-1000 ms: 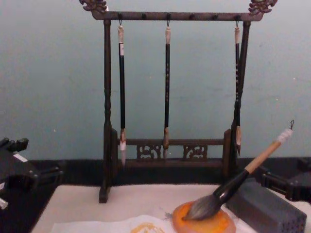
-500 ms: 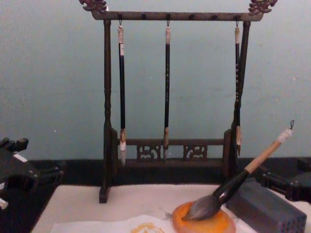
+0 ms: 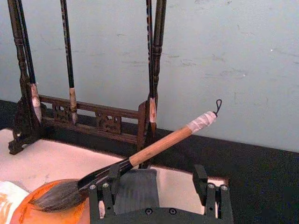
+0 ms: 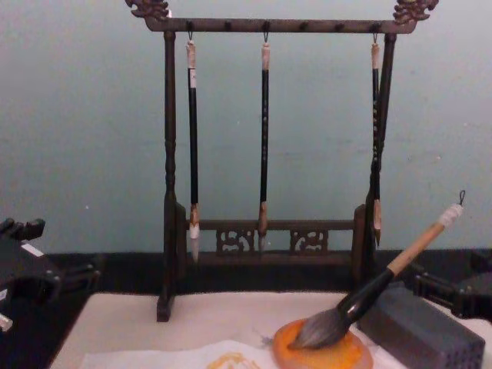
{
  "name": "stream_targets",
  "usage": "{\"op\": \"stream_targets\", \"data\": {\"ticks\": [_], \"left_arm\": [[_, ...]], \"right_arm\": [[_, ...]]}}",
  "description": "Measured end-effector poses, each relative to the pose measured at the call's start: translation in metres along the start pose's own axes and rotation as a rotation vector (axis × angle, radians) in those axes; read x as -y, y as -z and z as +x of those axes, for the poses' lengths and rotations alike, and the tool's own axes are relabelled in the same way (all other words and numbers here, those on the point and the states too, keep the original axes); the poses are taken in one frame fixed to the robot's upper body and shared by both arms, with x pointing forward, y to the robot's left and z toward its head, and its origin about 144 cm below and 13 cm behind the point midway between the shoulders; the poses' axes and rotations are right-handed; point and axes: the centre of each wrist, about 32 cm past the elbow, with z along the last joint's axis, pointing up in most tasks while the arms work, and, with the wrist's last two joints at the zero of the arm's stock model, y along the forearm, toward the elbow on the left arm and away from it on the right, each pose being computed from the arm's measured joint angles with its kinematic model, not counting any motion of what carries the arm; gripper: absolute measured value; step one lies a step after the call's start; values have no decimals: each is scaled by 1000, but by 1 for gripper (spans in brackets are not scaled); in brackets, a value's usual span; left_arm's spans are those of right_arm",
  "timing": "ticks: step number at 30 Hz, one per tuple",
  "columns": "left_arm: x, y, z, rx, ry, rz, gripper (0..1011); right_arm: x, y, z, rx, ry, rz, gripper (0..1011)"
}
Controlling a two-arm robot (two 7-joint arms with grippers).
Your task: Pick up the brush from the inkstone, write on the paper, then place the brush back to its original position.
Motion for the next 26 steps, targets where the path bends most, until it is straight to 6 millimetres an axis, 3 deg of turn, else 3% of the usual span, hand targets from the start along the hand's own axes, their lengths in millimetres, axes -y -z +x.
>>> {"op": "stream_targets", "data": {"ticks": [26], "left_arm": [[0, 0, 0, 0, 0, 0, 1001]], "right_arm": [[0, 0, 0, 0, 0, 0, 1000]]}}
